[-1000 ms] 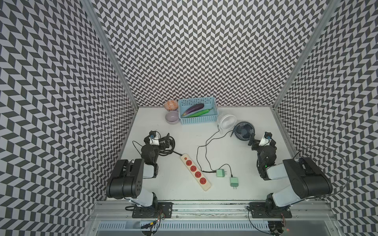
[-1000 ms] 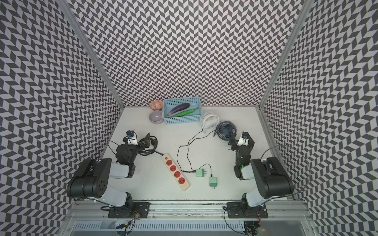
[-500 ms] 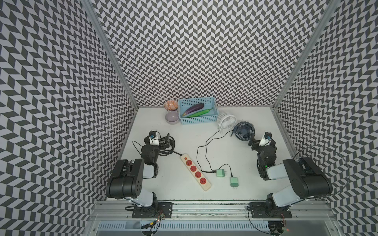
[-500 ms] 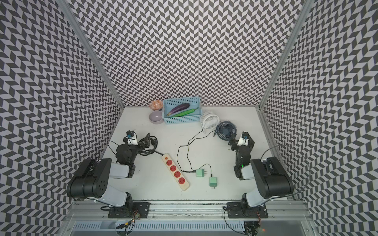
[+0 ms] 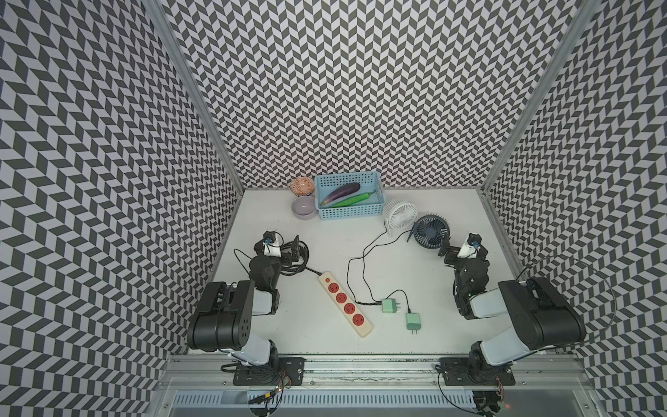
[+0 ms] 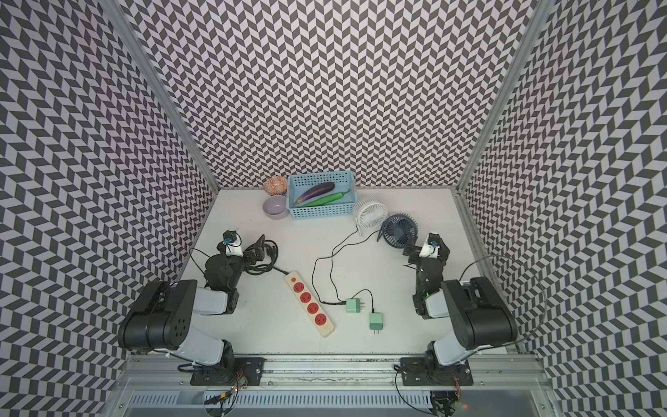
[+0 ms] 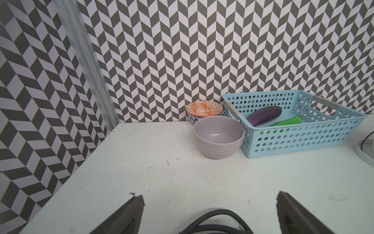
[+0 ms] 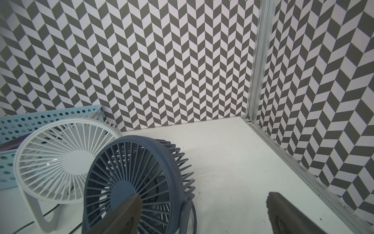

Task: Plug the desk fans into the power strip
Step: Adjust the socket at the center of the board.

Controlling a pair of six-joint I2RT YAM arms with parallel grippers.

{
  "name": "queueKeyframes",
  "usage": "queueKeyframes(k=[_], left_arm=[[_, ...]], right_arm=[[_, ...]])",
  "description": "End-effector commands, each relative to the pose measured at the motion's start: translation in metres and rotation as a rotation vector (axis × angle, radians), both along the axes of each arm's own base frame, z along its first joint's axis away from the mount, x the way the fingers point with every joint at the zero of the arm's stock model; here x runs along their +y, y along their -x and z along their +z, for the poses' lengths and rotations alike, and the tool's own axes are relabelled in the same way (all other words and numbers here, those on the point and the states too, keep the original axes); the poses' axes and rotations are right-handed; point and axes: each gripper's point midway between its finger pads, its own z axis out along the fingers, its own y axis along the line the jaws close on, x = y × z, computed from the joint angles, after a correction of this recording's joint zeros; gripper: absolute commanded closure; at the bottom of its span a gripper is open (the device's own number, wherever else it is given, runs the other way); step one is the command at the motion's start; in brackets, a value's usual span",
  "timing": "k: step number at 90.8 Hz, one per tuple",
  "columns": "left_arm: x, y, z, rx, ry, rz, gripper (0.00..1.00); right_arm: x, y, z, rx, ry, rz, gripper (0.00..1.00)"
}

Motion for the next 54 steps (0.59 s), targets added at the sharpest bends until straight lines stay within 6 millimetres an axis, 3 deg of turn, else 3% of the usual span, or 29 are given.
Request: queueKeyframes(k=[1, 21, 30, 43, 45, 54], left_arm=[[-0.001, 0.001, 0.001, -0.008, -0.002, 0.001, 0.0], [-0.001, 0.001, 0.002, -0.014, -0.002, 0.003, 0.0], [-0.003, -0.013, 0.011, 0.031, -0.014, -0.004, 0.0], [-0.005, -0.031, 0.039, 0.108, -0.007, 0.021, 0.0], [-0.005, -0.032, 0.044, 0.113, 0.0, 0.024, 0.0], [-0.008, -0.036, 0.065, 0.16, 0.029, 0.041, 0.0]], right_arm=[[-0.002, 0.003, 0.01, -0.057, -0.001, -0.006, 0.0], [-0.003, 0.004, 0.011, -0.06, -0.002, -0.003, 0.0], [-0.001, 0.006, 0.017, -0.061, 0.007, 0.006, 0.0], [-0.002, 0.01, 0.029, -0.05, 0.013, -0.02, 0.0], [-0.003, 0.005, 0.041, -0.073, -0.001, -0.029, 0.0], [-0.013, -0.003, 0.041, 0.003, -0.091, -0.098, 0.01]])
